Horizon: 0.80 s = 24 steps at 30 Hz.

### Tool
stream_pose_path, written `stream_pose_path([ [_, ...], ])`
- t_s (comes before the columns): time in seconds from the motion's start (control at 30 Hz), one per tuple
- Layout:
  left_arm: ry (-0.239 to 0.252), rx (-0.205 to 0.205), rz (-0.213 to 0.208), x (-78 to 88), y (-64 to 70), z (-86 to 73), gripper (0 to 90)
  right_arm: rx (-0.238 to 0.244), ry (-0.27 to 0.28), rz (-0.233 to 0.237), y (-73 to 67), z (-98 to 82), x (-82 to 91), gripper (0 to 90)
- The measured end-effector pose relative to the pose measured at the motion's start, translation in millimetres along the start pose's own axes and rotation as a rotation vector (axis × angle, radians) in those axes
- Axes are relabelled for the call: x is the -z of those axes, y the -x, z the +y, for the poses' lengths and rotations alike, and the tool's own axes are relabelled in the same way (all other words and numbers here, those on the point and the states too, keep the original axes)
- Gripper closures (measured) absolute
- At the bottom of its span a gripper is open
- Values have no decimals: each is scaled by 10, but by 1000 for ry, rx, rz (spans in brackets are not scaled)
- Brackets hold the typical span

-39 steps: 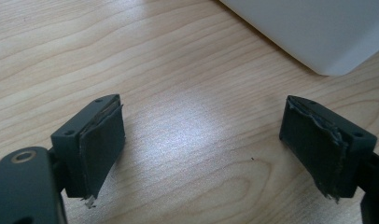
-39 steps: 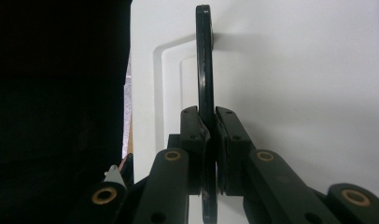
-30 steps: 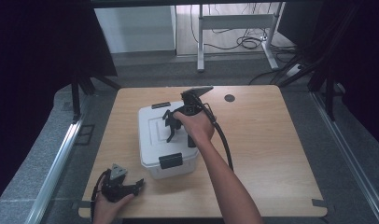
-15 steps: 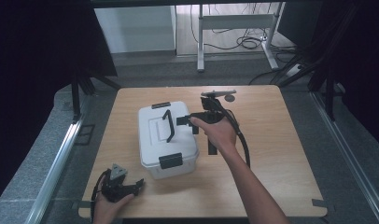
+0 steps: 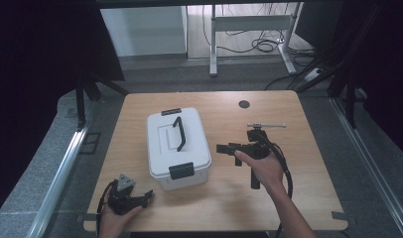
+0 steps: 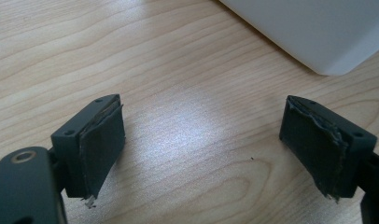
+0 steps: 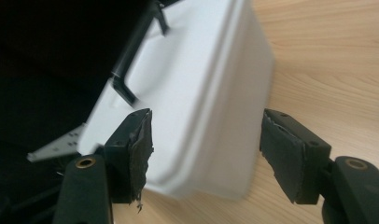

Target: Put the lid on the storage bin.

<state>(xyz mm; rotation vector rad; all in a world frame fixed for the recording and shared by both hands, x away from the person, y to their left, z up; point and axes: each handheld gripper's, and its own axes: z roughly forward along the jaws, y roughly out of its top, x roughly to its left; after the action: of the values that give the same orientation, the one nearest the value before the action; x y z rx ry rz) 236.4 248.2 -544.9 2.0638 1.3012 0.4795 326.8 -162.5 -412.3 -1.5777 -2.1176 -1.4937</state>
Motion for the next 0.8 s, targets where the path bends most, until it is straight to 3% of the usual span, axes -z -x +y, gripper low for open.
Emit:
stream_pose_path([
  [0.03, 0, 0, 0, 0, 0, 0, 140, 0, 0, 0, 0, 0, 0, 340],
  [0.13, -3, 0, 0, 3, 0, -1, 140, -9, 5, -13, 204, -165, 109, 336],
  [0.17, -3, 0, 0, 3, 0, -1, 140, -9, 5, -13, 204, -165, 109, 336],
  [0.33, -3, -1, -1, 3, 0, -1, 140, -45, 13, -24, 461, -360, 275, 335],
  [0.63, -4, -2, -1, 3, -1, -1, 141, -68, -2, -46, 684, -520, 384, 329],
  [0.8, -4, -2, -1, 4, 0, -2, 141, -95, -19, -81, 835, -624, 405, 328],
])
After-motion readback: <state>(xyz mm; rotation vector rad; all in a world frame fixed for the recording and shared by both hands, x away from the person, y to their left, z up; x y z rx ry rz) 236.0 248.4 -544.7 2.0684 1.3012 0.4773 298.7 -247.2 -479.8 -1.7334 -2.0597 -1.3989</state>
